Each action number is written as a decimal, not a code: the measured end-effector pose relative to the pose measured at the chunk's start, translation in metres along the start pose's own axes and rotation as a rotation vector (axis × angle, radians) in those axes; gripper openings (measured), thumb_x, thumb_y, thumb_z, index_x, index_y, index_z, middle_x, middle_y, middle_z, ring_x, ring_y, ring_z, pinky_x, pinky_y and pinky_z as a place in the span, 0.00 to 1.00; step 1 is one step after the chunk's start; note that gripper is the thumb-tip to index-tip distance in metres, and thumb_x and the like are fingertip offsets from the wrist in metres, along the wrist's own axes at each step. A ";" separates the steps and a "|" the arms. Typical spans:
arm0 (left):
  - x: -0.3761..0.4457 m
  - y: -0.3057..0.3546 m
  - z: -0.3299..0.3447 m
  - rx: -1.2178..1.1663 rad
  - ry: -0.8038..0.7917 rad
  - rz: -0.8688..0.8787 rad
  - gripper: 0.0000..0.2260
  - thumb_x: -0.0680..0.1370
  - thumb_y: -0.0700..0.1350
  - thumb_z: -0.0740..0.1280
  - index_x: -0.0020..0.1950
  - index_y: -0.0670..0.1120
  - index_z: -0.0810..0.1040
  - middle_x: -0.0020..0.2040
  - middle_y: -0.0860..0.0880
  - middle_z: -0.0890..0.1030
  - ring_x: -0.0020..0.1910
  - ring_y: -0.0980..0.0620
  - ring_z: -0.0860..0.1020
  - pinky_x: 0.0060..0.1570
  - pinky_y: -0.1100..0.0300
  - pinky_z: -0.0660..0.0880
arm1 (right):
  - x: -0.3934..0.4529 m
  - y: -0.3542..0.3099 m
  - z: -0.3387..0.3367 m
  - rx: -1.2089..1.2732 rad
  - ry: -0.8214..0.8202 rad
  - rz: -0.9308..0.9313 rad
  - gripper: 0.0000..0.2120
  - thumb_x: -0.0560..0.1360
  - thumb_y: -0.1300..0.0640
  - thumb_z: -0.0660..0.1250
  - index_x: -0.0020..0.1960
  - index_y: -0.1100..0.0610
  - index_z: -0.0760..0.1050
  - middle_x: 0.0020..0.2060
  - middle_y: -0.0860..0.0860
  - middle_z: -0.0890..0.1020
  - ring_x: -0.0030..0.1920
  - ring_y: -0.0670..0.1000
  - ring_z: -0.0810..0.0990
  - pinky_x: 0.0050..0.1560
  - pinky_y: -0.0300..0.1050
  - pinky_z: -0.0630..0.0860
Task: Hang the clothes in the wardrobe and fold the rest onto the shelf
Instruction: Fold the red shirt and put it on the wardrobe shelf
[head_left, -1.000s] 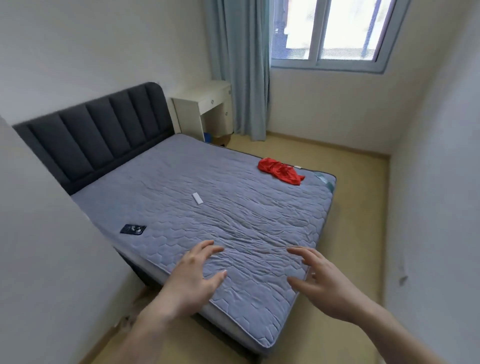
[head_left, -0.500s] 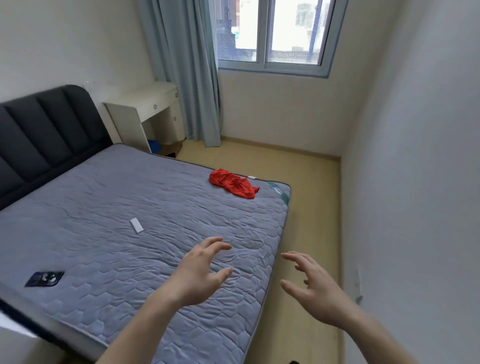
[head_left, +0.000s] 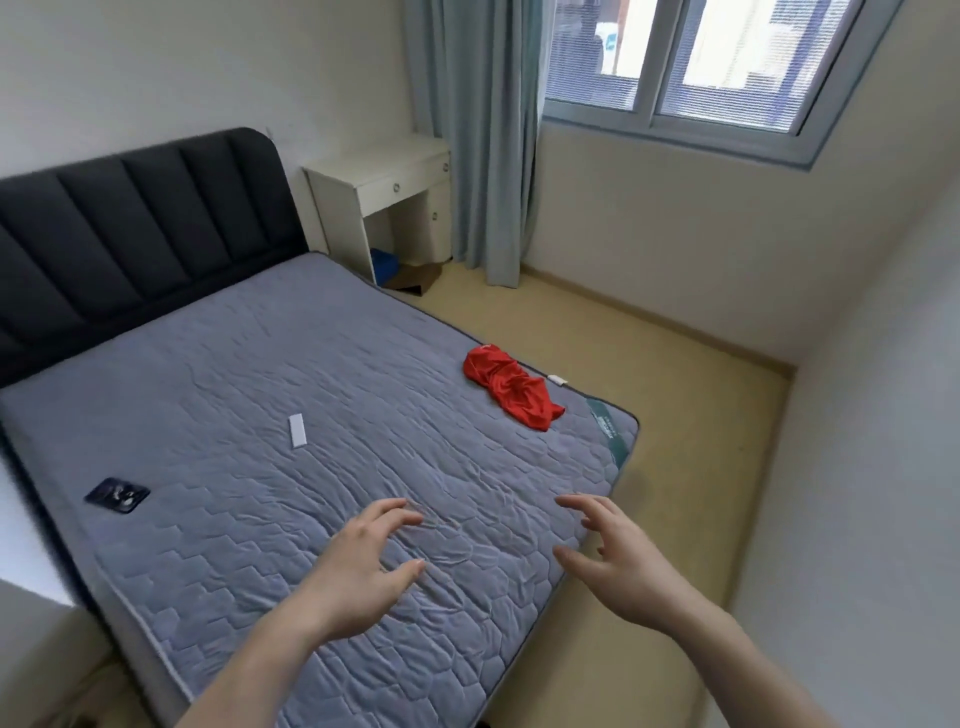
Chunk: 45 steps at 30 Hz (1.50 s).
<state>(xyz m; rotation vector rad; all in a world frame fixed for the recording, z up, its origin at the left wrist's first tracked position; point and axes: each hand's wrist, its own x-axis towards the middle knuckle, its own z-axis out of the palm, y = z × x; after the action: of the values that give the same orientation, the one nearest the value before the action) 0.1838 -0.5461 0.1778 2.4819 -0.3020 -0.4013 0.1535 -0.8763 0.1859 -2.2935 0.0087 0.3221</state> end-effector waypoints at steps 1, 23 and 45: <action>0.012 0.000 0.000 -0.006 0.011 -0.021 0.20 0.78 0.57 0.70 0.70 0.61 0.73 0.75 0.61 0.65 0.74 0.58 0.67 0.73 0.58 0.66 | 0.016 0.003 -0.007 -0.011 -0.023 -0.009 0.26 0.79 0.43 0.69 0.74 0.39 0.66 0.70 0.34 0.66 0.70 0.39 0.69 0.70 0.40 0.69; 0.361 0.052 0.072 -0.081 0.013 -0.254 0.19 0.78 0.53 0.70 0.68 0.57 0.75 0.78 0.56 0.64 0.75 0.54 0.67 0.72 0.60 0.61 | 0.338 0.159 -0.140 -0.137 -0.285 0.074 0.24 0.79 0.47 0.69 0.73 0.41 0.68 0.71 0.38 0.66 0.71 0.43 0.69 0.69 0.41 0.68; 0.607 -0.160 0.380 -0.212 -0.039 -0.701 0.17 0.78 0.50 0.68 0.67 0.57 0.73 0.80 0.55 0.59 0.77 0.50 0.66 0.73 0.56 0.65 | 0.764 0.466 0.078 -0.214 -0.405 0.325 0.33 0.78 0.45 0.70 0.80 0.48 0.64 0.75 0.57 0.70 0.75 0.57 0.70 0.74 0.52 0.67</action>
<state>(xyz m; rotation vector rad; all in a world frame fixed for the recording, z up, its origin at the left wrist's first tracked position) 0.6333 -0.8035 -0.3417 2.3042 0.5882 -0.7173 0.8248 -1.0625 -0.3817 -2.3933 0.1479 0.9930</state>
